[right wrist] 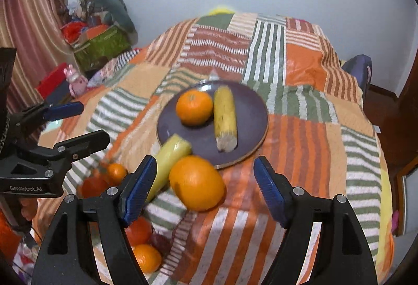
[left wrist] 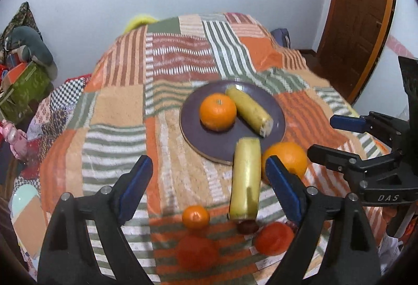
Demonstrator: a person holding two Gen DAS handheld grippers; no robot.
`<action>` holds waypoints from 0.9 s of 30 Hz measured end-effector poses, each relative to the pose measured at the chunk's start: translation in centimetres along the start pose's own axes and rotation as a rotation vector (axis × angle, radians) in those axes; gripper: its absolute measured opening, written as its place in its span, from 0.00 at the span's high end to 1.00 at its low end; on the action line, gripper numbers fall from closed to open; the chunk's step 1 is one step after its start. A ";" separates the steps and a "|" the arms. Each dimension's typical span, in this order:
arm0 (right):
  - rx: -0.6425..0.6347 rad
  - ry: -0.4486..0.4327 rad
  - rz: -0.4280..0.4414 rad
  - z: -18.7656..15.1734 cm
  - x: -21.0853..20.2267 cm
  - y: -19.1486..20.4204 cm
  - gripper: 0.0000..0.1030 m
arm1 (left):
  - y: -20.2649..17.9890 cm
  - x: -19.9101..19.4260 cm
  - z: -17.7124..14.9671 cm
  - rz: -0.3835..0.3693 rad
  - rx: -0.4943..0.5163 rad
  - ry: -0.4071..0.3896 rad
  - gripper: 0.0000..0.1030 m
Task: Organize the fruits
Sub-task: 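Lower the orange and corn onto the plate and open both tools, then grasp the small yellow cylinder with the left tool while the right tool grasps the large orange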
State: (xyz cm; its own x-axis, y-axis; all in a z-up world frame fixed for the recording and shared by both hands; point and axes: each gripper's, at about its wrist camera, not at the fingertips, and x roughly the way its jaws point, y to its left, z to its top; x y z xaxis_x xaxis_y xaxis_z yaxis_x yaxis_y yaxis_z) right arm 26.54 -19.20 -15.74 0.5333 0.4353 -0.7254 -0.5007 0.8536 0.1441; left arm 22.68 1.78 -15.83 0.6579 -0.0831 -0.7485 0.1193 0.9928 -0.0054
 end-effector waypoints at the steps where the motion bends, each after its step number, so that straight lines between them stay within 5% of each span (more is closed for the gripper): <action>1: 0.001 0.015 -0.002 -0.4 0.5 0.0 0.28 | -0.1 0.4 -0.5 -0.004 -0.001 0.011 0.15; 14: 0.072 0.185 0.094 -2.8 6.6 -0.5 0.31 | -0.8 5.7 -2.8 -0.071 -0.009 0.150 0.34; 16: 0.072 0.183 0.107 -2.9 6.8 -0.6 0.41 | -1.0 6.0 -2.9 -0.089 -0.015 0.152 0.35; 27: 0.115 0.162 0.129 -3.6 5.1 -1.6 0.44 | -2.3 7.3 -2.0 -0.161 0.001 0.170 0.48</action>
State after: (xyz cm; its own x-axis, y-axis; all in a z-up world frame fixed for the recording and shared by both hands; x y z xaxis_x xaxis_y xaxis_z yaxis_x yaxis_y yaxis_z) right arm 27.61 -19.33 -22.05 0.3494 0.4991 -0.7930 -0.4712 0.8251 0.3116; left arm 25.70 -0.93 -22.61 0.4955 -0.2248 -0.8390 0.2135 0.9678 -0.1332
